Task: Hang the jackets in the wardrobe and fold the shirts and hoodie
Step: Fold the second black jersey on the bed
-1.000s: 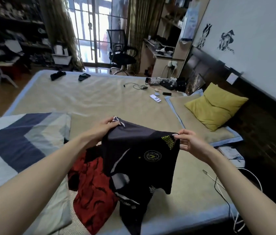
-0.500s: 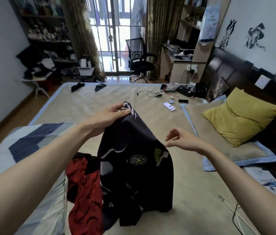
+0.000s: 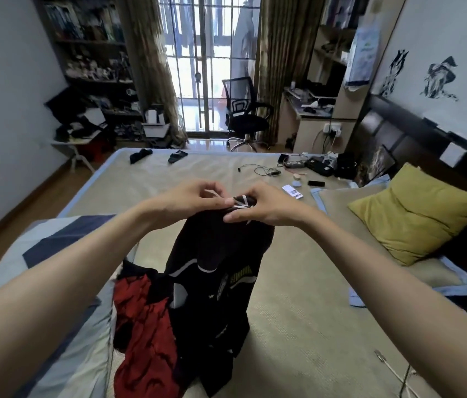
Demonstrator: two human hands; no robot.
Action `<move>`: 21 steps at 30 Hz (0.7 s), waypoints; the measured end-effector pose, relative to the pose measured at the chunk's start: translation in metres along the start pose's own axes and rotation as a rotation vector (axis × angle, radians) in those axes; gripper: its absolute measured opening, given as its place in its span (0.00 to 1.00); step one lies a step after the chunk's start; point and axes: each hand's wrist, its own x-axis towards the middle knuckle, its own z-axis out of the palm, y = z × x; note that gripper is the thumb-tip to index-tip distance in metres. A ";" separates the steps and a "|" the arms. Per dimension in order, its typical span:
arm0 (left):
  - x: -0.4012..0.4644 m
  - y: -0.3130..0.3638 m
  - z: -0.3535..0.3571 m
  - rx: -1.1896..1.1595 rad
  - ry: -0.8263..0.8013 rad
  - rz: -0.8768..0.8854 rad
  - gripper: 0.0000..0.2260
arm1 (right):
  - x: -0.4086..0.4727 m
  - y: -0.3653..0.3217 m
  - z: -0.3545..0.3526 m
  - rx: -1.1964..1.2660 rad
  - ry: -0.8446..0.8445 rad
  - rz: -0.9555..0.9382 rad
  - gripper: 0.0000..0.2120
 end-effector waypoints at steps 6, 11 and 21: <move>-0.019 -0.066 -0.006 -0.029 -0.250 -0.078 0.18 | -0.012 -0.037 -0.032 0.106 0.092 -0.034 0.04; -0.031 -0.140 -0.001 -0.030 -0.192 -0.236 0.28 | -0.033 -0.043 -0.082 -0.011 0.298 -0.013 0.11; 0.017 0.032 -0.025 0.165 -0.231 0.117 0.08 | -0.075 -0.028 -0.062 -0.175 0.094 0.367 0.28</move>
